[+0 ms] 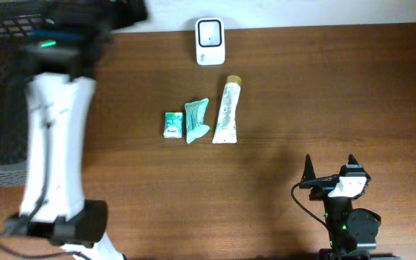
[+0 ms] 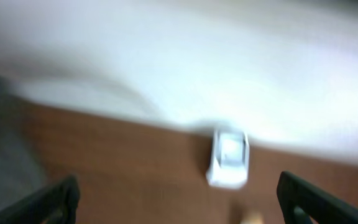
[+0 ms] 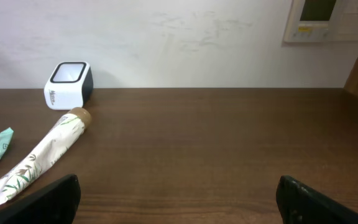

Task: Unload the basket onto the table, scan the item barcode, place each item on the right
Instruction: 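Grasp the small teal tissue pack with the left gripper, place it left, then grasp the orange snack bar with the left gripper, place it by the tube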

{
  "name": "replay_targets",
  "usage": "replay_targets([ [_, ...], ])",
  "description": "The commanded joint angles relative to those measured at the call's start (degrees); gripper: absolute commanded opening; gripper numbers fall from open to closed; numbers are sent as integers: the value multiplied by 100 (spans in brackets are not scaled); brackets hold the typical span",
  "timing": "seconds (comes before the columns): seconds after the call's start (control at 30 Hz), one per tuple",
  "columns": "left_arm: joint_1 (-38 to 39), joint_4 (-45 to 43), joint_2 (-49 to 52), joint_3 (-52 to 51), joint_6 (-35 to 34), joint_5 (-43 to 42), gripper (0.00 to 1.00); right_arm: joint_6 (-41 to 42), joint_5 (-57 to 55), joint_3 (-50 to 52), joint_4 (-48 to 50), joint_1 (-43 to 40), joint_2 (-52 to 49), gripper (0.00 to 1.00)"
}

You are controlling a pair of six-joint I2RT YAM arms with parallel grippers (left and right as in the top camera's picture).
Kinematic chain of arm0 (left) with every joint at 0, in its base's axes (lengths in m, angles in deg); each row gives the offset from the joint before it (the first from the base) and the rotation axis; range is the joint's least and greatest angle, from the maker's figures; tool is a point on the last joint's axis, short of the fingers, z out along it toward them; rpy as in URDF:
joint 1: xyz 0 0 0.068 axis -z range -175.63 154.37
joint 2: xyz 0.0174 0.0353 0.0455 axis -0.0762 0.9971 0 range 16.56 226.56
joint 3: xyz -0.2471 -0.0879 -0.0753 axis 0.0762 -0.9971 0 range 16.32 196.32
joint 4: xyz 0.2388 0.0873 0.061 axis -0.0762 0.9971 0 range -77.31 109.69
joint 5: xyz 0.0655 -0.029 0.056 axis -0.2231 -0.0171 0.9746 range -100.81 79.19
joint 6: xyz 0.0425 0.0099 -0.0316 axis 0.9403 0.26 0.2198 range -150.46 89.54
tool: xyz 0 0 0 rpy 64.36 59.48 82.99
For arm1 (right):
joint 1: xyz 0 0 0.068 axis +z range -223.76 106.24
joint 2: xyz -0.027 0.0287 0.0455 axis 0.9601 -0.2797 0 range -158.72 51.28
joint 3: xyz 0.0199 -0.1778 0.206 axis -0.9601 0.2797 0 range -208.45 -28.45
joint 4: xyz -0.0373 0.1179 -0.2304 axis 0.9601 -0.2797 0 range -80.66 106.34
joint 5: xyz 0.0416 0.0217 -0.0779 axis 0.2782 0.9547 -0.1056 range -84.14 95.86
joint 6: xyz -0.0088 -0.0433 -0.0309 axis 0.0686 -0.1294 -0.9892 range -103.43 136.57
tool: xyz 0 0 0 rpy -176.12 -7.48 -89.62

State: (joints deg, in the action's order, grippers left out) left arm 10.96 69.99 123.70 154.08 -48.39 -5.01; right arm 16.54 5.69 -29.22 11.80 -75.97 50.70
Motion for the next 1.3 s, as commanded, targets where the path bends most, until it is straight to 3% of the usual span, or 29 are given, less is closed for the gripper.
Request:
replay_targets([
  [0.0, -1307, -26, -260, 966, 90, 398, 100, -17, -33, 46, -17, -22, 37, 99],
  [0.07, -2378, 7, -249, 1023, 90, 393, 99, -17, -33, 46, -17, -22, 37, 99],
  [0.1, -2865, 175, -188, 997, 92, 391, 94, -17, -33, 46, -17, -22, 37, 99],
  [0.17, -3512, 693, -66, 839, 92, 205, 72, -17, -33, 46, -17, -22, 37, 99],
  [0.23, -3915, 1143, 96, 496, 192, -258, 74, -17, -33, 46, -17, -22, 37, 99],
  [0.27, -3987, 1270, 199, 205, 560, -538, 77, -17, -33, 46, -17, -22, 37, 99],
  [0.33, -3987, 1252, 345, -448, 1040, -669, 81, -17, -33, 46, -17, -22, 37, 99],
  [0.5, -3989, 1088, 728, -1803, 1488, -844, 82, -17, -33, 46, -17, -22, 37, 99],
  [0.77, -3910, 964, 1019, -2887, 2020, -1545, 76, -17, -33, 46, -17, -22, 37, 99],
  [0.97, -3899, 503, 1029, -3816, 2291, -1547, 81, -17, -33, 46, -17, -22, 37, 99],
  [1.1, -3895, 162, 1029, -4223, 2730, -1985, 86, -17, -33, 46, -17, -22, 37, 99],
  [1.27, -3858, -98, 1029, -4588, 3032, -1993, 85, -17, -33, 46, -17, -22, 37, 99],
])
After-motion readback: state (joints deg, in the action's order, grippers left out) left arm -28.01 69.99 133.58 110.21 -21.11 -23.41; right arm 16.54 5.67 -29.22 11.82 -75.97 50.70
